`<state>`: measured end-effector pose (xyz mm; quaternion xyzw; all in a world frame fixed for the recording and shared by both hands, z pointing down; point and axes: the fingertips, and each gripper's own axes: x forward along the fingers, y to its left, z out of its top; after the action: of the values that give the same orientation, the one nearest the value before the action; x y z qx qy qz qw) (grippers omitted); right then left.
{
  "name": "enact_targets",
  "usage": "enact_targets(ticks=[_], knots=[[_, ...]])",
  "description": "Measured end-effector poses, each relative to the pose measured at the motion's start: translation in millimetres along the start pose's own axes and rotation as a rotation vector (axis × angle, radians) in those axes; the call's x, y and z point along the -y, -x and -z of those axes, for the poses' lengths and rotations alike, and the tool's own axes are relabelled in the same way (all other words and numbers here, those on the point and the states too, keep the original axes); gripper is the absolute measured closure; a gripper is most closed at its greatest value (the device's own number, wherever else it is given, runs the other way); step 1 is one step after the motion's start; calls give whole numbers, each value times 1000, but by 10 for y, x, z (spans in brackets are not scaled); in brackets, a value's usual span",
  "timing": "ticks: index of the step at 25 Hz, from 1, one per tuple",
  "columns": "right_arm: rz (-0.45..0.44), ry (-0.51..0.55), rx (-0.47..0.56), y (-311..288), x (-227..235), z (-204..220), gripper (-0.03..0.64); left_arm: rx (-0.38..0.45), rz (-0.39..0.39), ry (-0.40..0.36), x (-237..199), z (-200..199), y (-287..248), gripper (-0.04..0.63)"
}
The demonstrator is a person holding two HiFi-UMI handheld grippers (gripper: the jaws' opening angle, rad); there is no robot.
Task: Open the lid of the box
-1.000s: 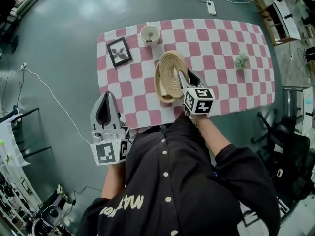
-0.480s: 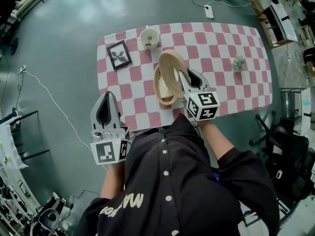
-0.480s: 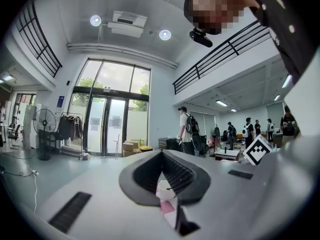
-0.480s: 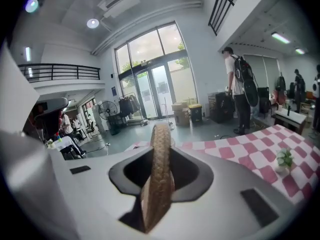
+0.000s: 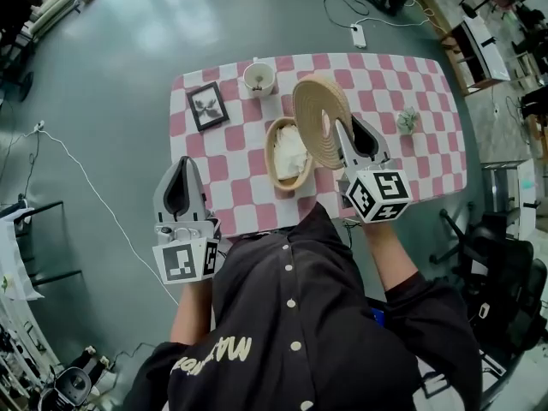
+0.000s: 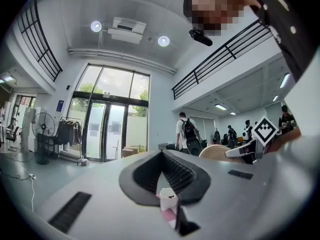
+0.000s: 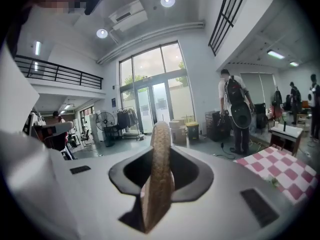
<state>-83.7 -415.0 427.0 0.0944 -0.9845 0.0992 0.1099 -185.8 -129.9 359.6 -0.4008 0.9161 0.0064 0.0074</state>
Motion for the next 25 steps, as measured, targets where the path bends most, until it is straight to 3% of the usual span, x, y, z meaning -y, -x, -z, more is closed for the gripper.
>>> enact_targets(ticks=[13,25], knots=[[101,10,228,634,317,-797,515,73,50,-12,76,-245,-185,586],[161,-1,367,1123,527,-1343,515,138,26,-34,-72,-596,-257,586]])
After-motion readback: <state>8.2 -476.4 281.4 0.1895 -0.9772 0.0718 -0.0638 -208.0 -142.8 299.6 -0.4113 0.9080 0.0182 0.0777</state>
